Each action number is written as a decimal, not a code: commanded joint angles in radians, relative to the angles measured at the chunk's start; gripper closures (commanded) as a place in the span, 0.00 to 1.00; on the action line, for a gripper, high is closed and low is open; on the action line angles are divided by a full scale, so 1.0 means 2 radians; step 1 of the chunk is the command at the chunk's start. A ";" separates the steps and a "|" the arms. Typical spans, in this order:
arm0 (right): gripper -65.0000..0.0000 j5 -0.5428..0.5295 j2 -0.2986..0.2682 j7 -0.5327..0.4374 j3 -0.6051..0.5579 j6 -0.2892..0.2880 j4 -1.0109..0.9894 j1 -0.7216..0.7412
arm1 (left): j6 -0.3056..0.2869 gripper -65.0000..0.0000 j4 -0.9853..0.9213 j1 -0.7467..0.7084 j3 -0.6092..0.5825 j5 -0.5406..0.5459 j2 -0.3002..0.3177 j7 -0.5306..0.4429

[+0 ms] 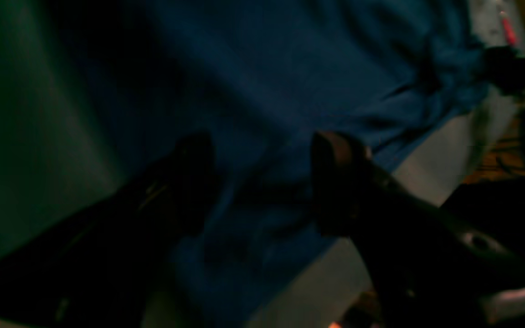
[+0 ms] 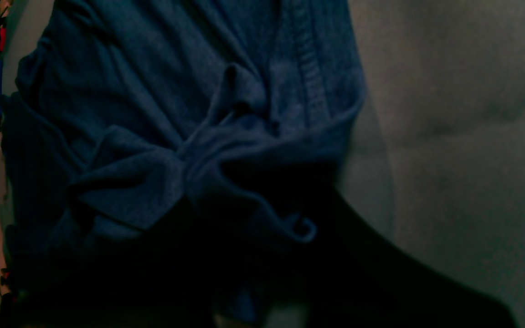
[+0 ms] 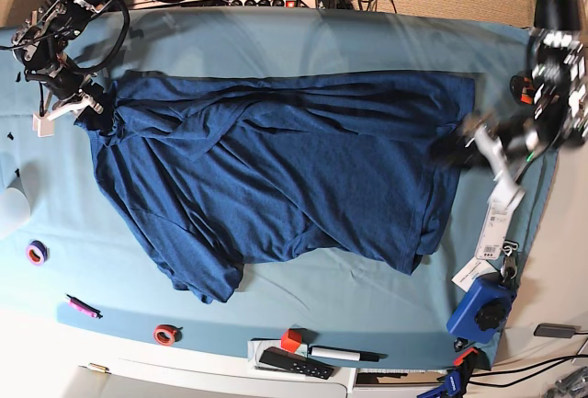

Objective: Layout the t-shirt on the table in an organized manner, then fold the t-shirt properly
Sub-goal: 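Move the left gripper back to the shirt edge beside the collar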

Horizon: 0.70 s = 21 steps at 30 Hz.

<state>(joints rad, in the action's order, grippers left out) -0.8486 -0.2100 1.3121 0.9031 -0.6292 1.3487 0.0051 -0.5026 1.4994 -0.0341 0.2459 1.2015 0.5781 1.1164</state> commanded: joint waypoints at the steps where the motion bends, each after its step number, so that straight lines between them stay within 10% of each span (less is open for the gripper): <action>1: 1.00 0.004 -0.009 0.002 0.002 -0.003 0.007 0.003 | -0.002 0.46 0.008 -0.005 0.015 0.012 0.016 -0.003; 21: 1.00 0.002 -0.008 0.002 0.002 -0.003 0.007 0.003 | 0.018 0.46 -0.007 -0.124 0.071 -0.040 -0.004 -0.035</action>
<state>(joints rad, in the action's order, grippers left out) -0.8494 -0.2100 1.3121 0.9031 -0.6292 1.3487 0.0055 -0.4770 1.4841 -0.2802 0.3878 1.1427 0.5571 1.0172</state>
